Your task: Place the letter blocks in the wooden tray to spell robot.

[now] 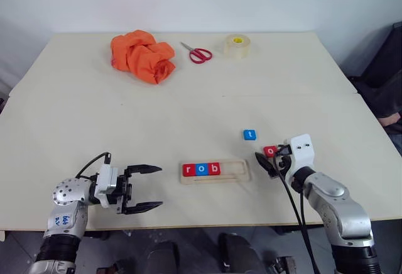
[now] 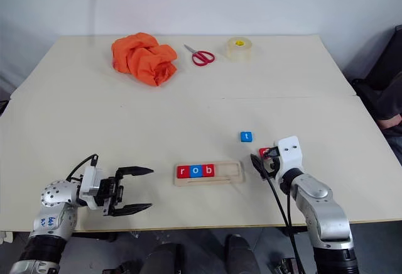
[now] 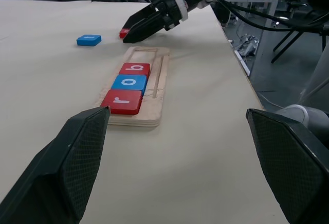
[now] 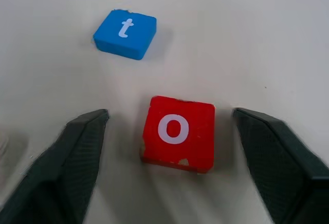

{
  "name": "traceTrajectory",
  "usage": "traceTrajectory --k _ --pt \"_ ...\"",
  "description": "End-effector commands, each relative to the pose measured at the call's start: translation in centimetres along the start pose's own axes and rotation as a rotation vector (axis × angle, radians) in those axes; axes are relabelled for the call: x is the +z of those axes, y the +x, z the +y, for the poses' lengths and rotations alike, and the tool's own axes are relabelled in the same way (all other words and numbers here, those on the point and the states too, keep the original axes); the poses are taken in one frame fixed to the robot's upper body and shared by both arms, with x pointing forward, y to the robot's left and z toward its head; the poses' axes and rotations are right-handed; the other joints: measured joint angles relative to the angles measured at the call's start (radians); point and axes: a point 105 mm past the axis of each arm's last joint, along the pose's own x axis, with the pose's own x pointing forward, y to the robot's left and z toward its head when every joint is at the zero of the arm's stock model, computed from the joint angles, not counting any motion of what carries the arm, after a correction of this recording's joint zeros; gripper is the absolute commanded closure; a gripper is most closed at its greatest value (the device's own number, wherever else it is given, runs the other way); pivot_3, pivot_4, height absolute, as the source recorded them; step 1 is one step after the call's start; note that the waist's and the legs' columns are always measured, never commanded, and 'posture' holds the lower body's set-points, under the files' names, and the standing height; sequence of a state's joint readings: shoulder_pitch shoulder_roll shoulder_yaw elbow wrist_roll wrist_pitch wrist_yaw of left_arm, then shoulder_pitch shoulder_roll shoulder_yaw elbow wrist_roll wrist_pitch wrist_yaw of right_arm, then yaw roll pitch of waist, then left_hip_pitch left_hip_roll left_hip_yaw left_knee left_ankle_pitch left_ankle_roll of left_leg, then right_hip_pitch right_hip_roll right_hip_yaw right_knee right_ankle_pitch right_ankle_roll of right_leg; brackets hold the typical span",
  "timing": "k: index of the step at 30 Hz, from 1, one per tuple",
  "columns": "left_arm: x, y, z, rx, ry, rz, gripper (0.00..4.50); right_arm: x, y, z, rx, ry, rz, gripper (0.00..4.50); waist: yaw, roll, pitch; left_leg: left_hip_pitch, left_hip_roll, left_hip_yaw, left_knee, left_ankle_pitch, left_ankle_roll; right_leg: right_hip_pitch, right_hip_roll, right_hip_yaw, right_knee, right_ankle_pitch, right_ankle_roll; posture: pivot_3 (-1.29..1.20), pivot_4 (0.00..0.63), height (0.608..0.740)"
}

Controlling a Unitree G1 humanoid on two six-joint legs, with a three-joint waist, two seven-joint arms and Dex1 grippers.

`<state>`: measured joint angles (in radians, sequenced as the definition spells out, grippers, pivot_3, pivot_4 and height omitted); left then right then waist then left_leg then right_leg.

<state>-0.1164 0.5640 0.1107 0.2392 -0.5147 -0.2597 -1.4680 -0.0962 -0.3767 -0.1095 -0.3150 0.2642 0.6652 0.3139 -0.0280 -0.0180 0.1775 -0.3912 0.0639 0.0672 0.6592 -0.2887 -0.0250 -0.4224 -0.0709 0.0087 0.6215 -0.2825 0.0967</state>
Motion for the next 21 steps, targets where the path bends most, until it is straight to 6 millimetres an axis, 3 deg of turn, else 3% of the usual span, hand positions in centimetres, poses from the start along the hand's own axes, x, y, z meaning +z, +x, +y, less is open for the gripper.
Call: traceTrajectory --k 1,6,12,17,21 --pt "0.8 -0.2 0.0 0.017 0.024 -0.021 0.00 -0.5 -0.5 -0.2 -0.033 0.001 0.015 1.52 0.001 0.000 0.000 0.000 0.000 0.000 0.000 0.000 0.000 0.000 0.000 0.000 0.000 0.000 -0.001 0.00 0.150 0.740" --pt "0.7 -0.2 0.1 0.003 0.019 -0.018 0.00 -0.1 -1.0 -0.4 -0.075 -0.003 -0.019 3.04 0.001 0.000 0.000 0.000 0.000 0.000 0.000 0.000 0.000 0.000 -0.001 0.000 0.000 -0.001 -0.002 0.00 0.150 0.740" --pt "0.7 0.0 0.6 -0.027 0.014 -0.018 0.00 1.8 -3.1 0.9 -0.060 0.002 -0.082 3.03 0.001 0.000 0.000 0.000 0.000 0.000 -0.001 0.000 0.000 0.000 0.000 0.000 -0.001 -0.001 -0.002 0.00 0.150 0.740" --pt "0.7 0.2 1.1 -0.046 0.013 -0.022 0.00 0.4 -5.7 1.7 -0.114 0.024 -0.022 3.03 0.001 0.000 0.000 0.000 0.000 0.000 -0.005 0.000 0.000 0.000 0.001 0.000 -0.001 -0.001 -0.001 0.00 0.150 0.740" --pt "0.7 0.4 1.4 -0.059 0.010 -0.026 0.00 -0.2 -6.2 1.9 -0.167 0.064 -0.010 3.03 -0.002 0.000 0.000 0.001 0.001 0.000 -0.006 0.000 0.000 -0.001 0.002 0.000 -0.002 -0.001 -0.001 0.00 0.150 0.740"
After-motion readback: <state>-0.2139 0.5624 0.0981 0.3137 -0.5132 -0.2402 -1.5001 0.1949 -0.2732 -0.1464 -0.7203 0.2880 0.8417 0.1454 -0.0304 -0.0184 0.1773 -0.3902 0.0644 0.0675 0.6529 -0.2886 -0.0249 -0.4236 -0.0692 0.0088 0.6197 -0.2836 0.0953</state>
